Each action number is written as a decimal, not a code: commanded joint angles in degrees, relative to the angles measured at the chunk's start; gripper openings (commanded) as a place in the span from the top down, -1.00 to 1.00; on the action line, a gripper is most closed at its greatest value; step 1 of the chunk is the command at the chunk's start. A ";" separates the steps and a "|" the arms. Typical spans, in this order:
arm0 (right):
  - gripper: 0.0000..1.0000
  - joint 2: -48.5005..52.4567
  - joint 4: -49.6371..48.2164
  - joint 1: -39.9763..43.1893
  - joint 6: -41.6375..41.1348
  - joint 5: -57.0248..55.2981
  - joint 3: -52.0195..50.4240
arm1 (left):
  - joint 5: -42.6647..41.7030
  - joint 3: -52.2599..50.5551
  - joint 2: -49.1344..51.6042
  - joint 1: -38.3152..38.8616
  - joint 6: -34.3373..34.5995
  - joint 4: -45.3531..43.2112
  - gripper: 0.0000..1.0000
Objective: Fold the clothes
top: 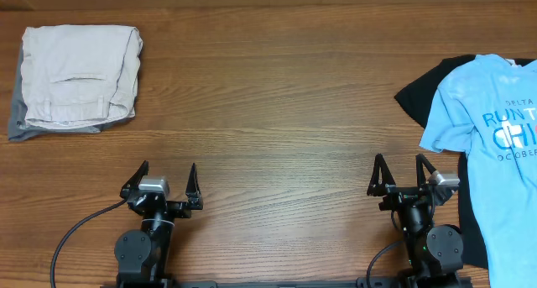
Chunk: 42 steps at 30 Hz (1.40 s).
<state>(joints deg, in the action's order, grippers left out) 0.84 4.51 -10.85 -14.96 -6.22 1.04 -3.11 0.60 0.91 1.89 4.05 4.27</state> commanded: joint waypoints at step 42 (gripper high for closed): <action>-1.00 42.95 47.32 0.42 -1.51 -3.80 70.29 | 0.76 -0.33 -0.61 0.33 -1.09 -0.02 -1.00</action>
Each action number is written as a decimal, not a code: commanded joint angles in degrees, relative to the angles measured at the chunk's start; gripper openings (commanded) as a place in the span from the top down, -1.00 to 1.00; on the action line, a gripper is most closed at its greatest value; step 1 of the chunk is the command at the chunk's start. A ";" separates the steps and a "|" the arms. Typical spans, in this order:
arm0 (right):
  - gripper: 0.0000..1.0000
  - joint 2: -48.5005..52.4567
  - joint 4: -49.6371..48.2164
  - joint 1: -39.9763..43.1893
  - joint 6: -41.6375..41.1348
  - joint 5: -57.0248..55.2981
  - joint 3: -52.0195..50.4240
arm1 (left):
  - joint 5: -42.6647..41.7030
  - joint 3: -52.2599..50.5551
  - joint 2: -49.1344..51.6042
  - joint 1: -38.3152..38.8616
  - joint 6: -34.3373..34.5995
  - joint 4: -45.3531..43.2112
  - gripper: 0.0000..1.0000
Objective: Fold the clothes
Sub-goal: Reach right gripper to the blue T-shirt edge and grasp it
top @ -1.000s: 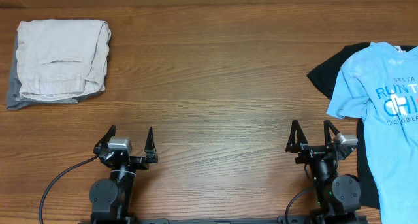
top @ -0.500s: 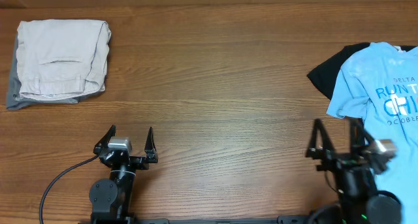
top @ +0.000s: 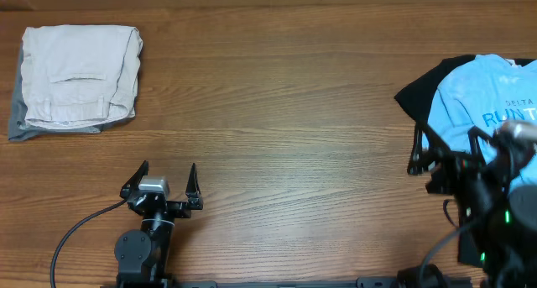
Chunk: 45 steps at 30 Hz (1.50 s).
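Observation:
A light blue printed T-shirt (top: 482, 91) lies on a black garment (top: 417, 91) at the table's right edge. My right gripper (top: 445, 158) has risen over the blue shirt's lower left part, with its fingers spread open and nothing visibly between them. Near the front edge at the left my left gripper (top: 164, 175) stands open and empty, far from any clothes.
A folded stack of beige trousers (top: 80, 74) on a grey garment (top: 17, 120) lies at the back left. The wooden table (top: 277, 112) stretches between the two piles. Cables run from both arm bases at the front edge.
My right arm has lifted from its rest pose at the front right and moved right and back, so its open gripper is now over the blue shirt. The left arm is unchanged.

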<state>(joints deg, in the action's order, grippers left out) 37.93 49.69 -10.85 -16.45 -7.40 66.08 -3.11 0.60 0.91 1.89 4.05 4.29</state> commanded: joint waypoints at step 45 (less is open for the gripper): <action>-0.25 74.64 -9.35 25.62 9.44 -1.97 10.38 | 0.76 -0.33 -0.61 0.33 -1.09 -0.04 -1.00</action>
<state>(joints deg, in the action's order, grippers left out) 111.92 40.91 14.59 -7.42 -9.50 75.11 -3.11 0.60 0.91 1.89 4.05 4.29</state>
